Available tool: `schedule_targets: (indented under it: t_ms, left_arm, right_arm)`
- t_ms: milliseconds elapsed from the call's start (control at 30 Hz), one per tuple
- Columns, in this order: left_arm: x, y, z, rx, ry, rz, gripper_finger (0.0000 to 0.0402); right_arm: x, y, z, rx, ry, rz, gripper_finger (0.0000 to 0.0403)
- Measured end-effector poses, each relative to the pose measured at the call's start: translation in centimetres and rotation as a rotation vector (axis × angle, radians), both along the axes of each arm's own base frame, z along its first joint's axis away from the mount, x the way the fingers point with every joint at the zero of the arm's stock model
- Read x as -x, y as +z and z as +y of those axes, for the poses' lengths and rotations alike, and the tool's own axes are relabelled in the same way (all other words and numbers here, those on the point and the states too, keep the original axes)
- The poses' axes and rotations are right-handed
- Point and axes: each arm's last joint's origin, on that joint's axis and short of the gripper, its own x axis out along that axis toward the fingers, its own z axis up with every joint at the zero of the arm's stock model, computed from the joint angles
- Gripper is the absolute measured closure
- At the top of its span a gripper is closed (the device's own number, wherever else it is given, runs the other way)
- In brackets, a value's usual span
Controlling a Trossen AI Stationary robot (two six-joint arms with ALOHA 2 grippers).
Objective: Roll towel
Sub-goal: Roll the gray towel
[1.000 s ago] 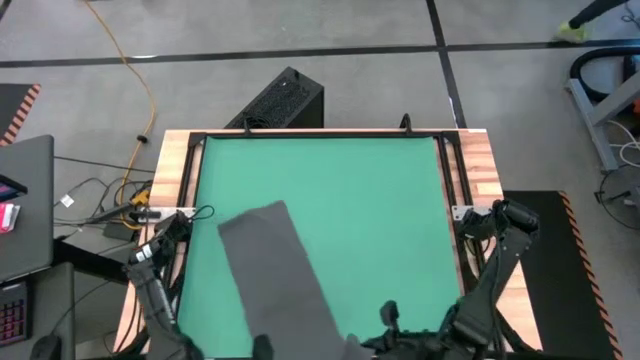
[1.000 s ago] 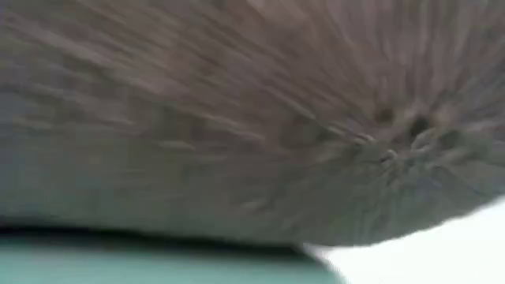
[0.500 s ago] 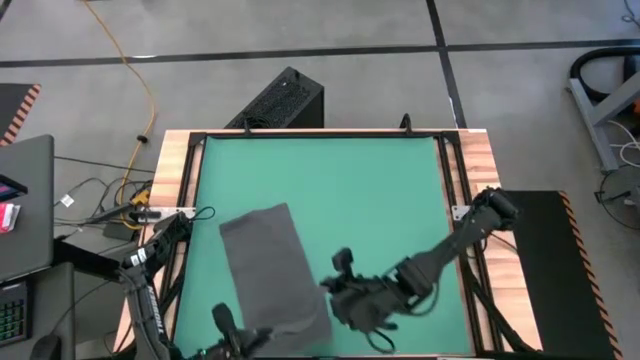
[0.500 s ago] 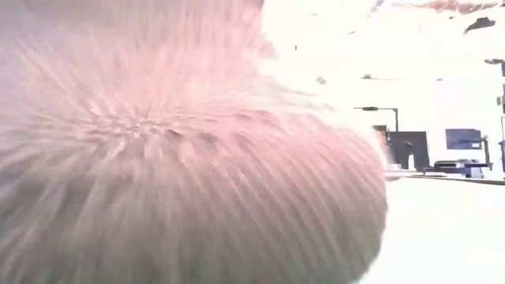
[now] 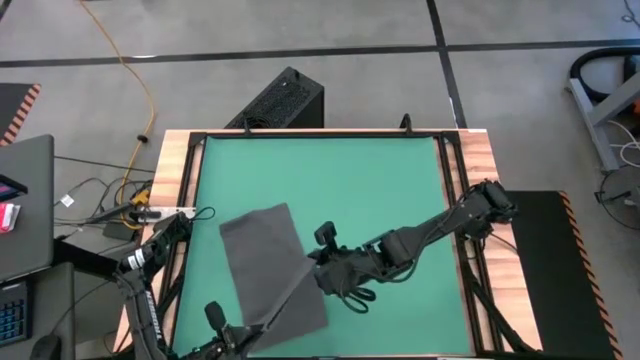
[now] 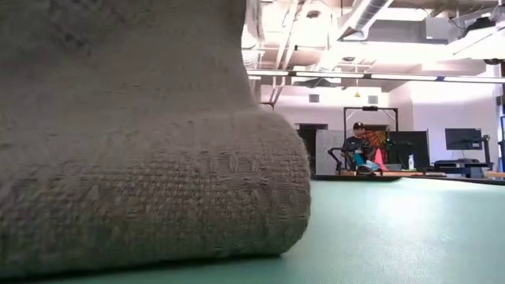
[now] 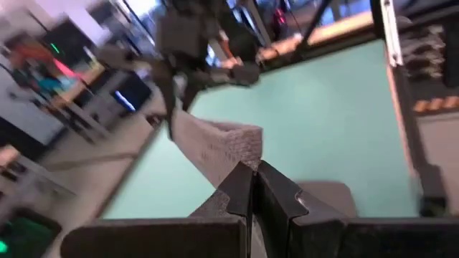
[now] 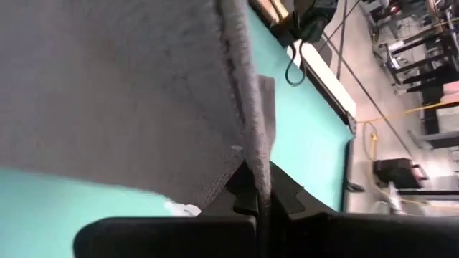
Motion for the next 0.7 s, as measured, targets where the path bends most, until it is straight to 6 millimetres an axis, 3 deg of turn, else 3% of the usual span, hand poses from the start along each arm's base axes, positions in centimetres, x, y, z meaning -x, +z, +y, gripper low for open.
schedule_targets:
  t_ms: [100, 233, 400, 700]
  left_arm:
    - [-1.2, 0.3, 0.9, -0.073, 0.021, -0.019, 0.0401]
    - [-3.1, 0.7, 2.6, -0.036, 0.08, 0.028, 0.0401]
    - [-4.9, 0.0, 4.0, 0.018, 0.132, 0.123, 0.0401]
    - [-6.8, -0.2, 5.6, 0.025, 0.215, 0.059, 0.0401]
  right_arm:
    - [0.7, 0.6, -0.7, 0.018, -0.02, 0.025, 0.0387]
    - [1.3, 1.2, -1.7, 0.022, -0.045, 0.042, 0.0387]
    - [0.8, 1.3, -3.1, 0.013, -0.012, 0.064, 0.0387]
    - [0.2, 1.5, -6.9, 0.02, -0.025, 0.121, 0.0387]
